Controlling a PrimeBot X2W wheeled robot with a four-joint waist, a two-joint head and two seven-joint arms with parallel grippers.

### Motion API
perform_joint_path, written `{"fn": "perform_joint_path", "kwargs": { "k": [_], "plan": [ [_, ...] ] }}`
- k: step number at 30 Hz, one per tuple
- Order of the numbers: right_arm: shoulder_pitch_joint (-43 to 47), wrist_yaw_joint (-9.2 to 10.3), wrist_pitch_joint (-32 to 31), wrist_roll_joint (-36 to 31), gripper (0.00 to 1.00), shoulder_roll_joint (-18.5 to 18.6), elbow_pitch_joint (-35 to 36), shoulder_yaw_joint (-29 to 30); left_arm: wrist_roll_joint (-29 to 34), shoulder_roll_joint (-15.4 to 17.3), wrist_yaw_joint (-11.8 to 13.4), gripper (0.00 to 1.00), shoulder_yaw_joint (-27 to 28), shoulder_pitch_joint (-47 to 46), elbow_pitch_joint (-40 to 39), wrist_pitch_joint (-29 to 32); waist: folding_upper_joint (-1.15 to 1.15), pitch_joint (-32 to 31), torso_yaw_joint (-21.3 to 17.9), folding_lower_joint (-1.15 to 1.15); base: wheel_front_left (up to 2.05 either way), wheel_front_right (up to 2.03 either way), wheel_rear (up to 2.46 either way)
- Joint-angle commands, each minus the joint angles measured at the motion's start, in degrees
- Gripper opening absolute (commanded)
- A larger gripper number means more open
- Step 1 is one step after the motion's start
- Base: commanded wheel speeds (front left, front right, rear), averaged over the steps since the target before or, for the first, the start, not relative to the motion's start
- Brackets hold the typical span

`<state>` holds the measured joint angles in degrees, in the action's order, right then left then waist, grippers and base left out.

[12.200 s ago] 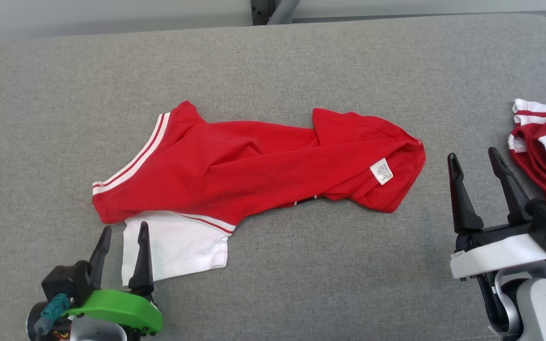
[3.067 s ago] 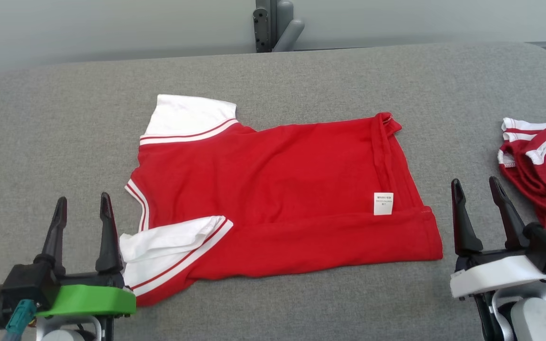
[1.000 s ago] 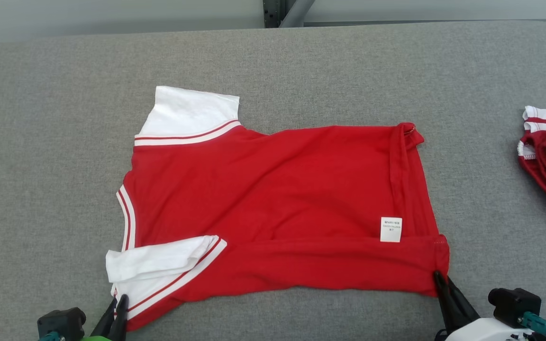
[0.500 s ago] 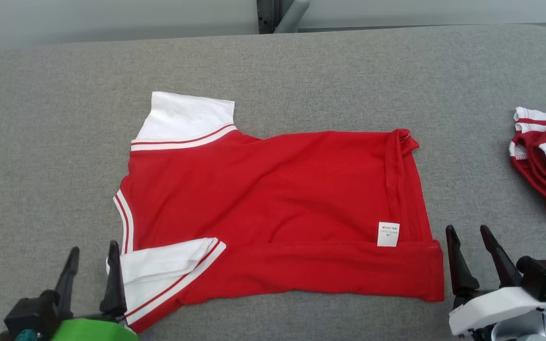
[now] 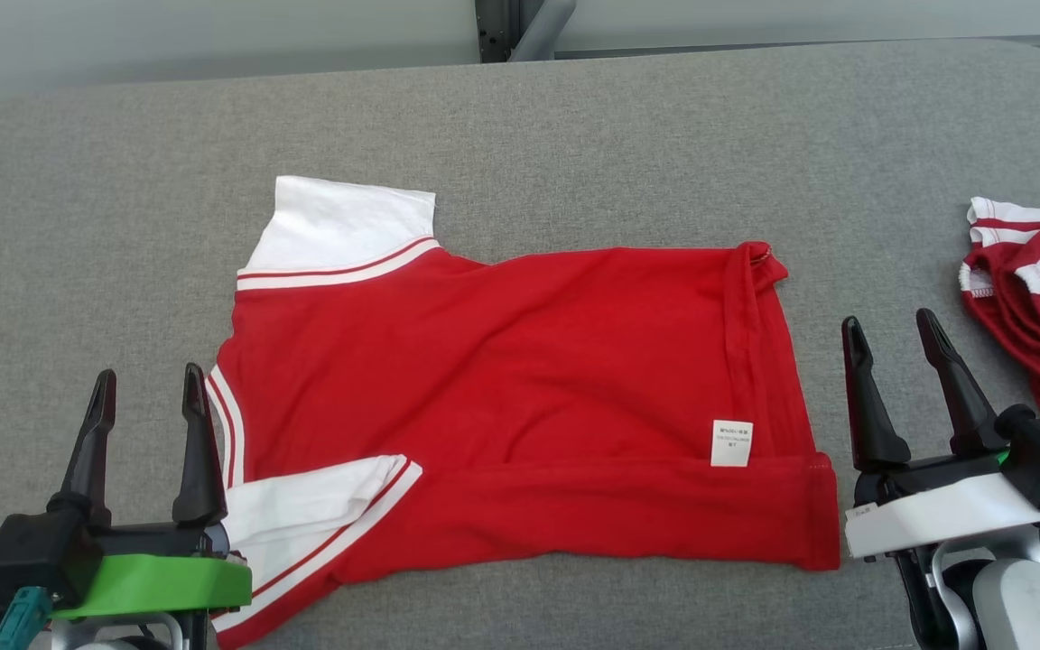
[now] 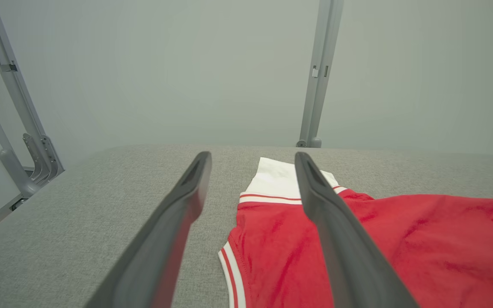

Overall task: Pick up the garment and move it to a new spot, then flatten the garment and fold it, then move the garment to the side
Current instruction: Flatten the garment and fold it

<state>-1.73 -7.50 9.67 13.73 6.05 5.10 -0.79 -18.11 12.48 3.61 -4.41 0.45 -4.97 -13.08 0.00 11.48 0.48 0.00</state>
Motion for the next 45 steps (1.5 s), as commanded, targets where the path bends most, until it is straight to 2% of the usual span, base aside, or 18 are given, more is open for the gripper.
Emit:
{"fn": "perform_joint_path", "kwargs": {
  "k": [1,6,11,16,21,33,45],
  "plan": [
    [-0.73,0.03,-0.15,-0.24,1.00,0.01,0.37,-0.06,-0.08,0.41,-0.22,1.00,-0.16,-1.11,0.30,0.01,0.00,0.14,0.05,0.00,0.00,0.00,0.00],
    [-1.34,0.03,-0.11,-0.04,1.00,-0.27,1.20,0.25,-0.40,0.46,-1.36,1.00,-1.10,-4.76,0.69,-0.09,0.00,1.57,0.39,0.00,0.00,0.00,0.00],
    [-3.00,0.03,-0.25,0.07,1.00,-0.57,2.01,-0.41,-1.13,0.99,-4.00,1.00,-3.08,-14.45,3.05,2.90,0.00,4.29,-0.14,0.00,0.00,0.00,0.00],
    [-5.25,0.03,0.39,0.64,1.00,-0.61,1.63,-1.69,-4.04,2.12,-7.75,1.00,-4.43,-25.46,12.09,9.29,0.00,7.79,-2.37,0.00,0.00,0.00,0.00],
    [-7.44,0.03,1.20,1.33,1.00,-0.86,0.44,-3.24,-7.65,4.14,-10.19,1.00,-5.71,-33.91,23.61,13.91,0.00,11.25,-4.89,0.00,0.00,0.00,0.00],
    [-11.44,0.03,3.61,2.93,1.00,-1.50,-3.50,-6.03,-15.04,8.67,-11.16,1.00,-10.06,-46.19,43.41,17.69,0.00,16.09,-8.47,0.00,0.00,0.00,0.00],
    [-13.04,0.03,4.73,4.31,1.00,-1.35,-6.57,-6.45,-23.03,12.35,-11.02,1.00,-16.65,-50.12,53.23,19.01,0.00,16.75,-9.51,0.00,0.00,0.00,0.00]
  ]
}}
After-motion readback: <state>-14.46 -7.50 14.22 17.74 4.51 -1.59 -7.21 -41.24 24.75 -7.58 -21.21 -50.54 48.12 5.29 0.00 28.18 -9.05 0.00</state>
